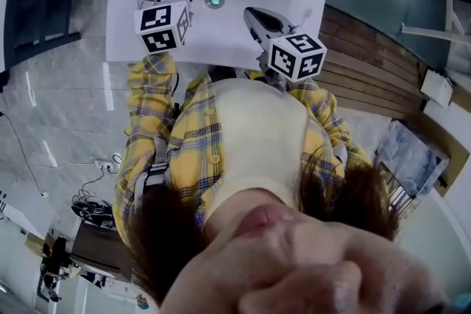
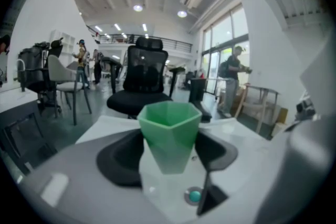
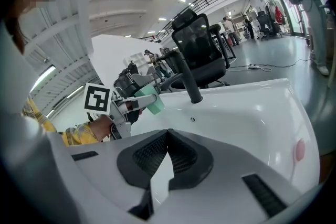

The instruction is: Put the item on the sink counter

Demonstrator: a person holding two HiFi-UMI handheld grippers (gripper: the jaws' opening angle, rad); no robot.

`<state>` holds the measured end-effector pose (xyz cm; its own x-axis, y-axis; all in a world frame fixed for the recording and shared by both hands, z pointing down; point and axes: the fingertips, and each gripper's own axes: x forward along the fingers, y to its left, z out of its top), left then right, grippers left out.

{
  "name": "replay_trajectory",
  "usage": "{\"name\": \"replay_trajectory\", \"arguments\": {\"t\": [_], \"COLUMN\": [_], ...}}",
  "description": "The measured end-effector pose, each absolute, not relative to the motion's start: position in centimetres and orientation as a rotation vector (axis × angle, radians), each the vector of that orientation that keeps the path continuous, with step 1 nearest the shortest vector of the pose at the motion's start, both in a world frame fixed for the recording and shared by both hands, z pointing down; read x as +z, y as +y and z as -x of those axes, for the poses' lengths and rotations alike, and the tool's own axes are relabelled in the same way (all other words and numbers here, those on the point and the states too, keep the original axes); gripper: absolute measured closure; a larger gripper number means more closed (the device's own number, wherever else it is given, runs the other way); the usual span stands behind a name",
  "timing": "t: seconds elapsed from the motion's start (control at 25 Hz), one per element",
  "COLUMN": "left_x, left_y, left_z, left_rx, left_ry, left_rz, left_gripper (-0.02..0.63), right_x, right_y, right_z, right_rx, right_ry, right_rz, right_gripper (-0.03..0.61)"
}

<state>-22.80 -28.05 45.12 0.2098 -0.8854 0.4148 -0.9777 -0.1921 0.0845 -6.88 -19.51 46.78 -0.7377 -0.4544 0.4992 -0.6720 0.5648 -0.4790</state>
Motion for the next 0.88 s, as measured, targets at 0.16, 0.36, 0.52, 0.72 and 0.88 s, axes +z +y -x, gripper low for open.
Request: {"name": "replay_trajectory", "arguments": {"t": [0.16,0.36,0.52,0.72,0.88], "left_x": [45.4,46.0,46.5,46.8,47.7], "left_y": [-29.8,-31.9,-33.2,-34.6,-35.6], "left_z": [23.1,23.5,23.8,23.6,24.2], "left_rx": [0.415,0.438,0.44,0.444,0.468], "left_ry": [-1.771,-1.83,-1.865,-1.869,-1.884], "left_rz": [-2.186,-2.199,-2.199,-2.206,-2.189], "left_gripper": [0.308,0.308,0.308,0.308,0.308], "right_x": [47.0,47.3,47.3,47.1,47.4], "right_y": [-19.6,-19.6,-19.5,-19.5,-19.5], "right_z": [6.8,6.7,6.7,6.3,6.2], "right_rx": [0.963,0.968,0.976,0.987,0.998], "right_ry": [-2.463,-2.444,-2.436,-2.431,-2.42], "right_rz": [-0.942,-0.961,-0.98,-0.997,-1.013], "right_gripper": [0.566,0.566,0.566,0.565,0.566]}}
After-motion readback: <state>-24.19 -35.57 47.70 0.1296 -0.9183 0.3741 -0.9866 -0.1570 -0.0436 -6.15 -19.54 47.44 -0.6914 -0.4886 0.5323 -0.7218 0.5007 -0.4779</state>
